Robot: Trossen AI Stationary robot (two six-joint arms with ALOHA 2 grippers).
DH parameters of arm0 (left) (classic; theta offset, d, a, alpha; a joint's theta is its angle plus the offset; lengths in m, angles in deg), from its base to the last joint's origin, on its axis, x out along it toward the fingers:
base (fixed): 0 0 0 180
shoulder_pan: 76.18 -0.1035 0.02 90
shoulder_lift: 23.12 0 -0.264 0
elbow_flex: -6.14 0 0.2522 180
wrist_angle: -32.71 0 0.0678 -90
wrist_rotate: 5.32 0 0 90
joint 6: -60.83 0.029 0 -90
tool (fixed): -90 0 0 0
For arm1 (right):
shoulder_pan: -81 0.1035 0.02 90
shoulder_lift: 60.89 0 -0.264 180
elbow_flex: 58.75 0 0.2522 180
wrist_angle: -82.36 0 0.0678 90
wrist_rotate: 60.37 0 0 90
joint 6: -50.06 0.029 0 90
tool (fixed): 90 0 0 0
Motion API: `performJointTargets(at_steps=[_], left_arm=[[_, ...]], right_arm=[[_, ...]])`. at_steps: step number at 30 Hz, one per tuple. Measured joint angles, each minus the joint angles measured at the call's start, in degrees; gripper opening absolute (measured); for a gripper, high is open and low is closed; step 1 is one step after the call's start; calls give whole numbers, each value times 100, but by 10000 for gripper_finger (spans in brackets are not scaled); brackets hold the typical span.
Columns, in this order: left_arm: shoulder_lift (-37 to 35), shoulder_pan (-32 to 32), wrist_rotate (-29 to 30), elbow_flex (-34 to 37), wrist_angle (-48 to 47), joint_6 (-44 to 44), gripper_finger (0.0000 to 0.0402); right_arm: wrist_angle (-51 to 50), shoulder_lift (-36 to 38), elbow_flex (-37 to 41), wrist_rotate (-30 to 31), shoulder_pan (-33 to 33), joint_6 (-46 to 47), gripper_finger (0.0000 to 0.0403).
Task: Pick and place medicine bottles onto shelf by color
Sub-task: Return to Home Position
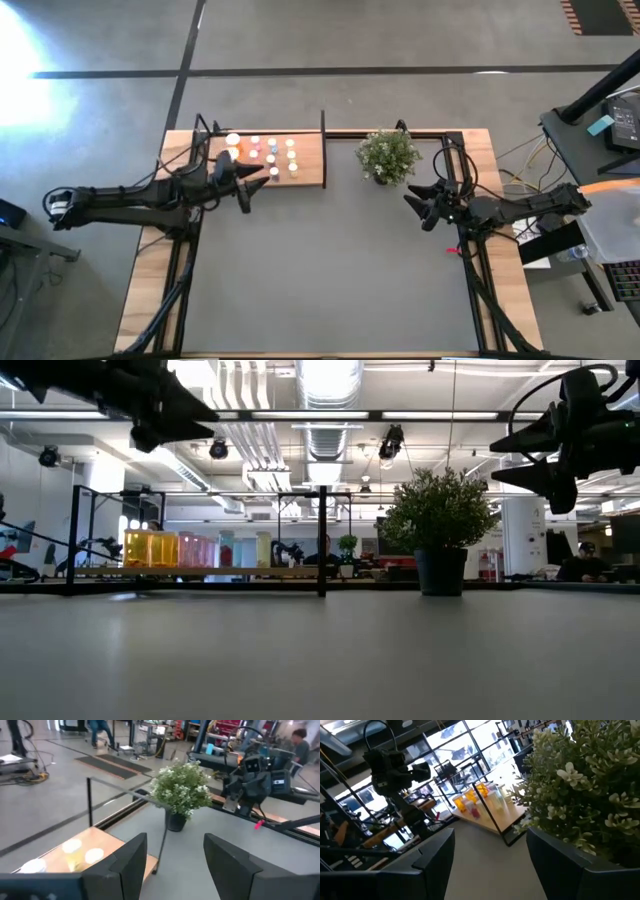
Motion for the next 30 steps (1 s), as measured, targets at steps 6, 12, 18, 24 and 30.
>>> performJointTargets(at_steps=[6,12,18,24,30], left_arm=[[-577,2,219,546,8,-257,180],[-877,2,236,1004,-3,-461,180],[-1091,0,365,1416,3,-454,180],[-1301,2,396,1890,366,-449,180],[-1811,0,486,2266,609,-449,180]], right_arm=[[-1,2,2,-2,0,-85,237],[-1,4,2,-1,0,-149,237],[-1,4,3,-2,0,-149,237],[-1,4,4,-2,0,-149,237],[-1,4,4,-2,0,-149,237]])
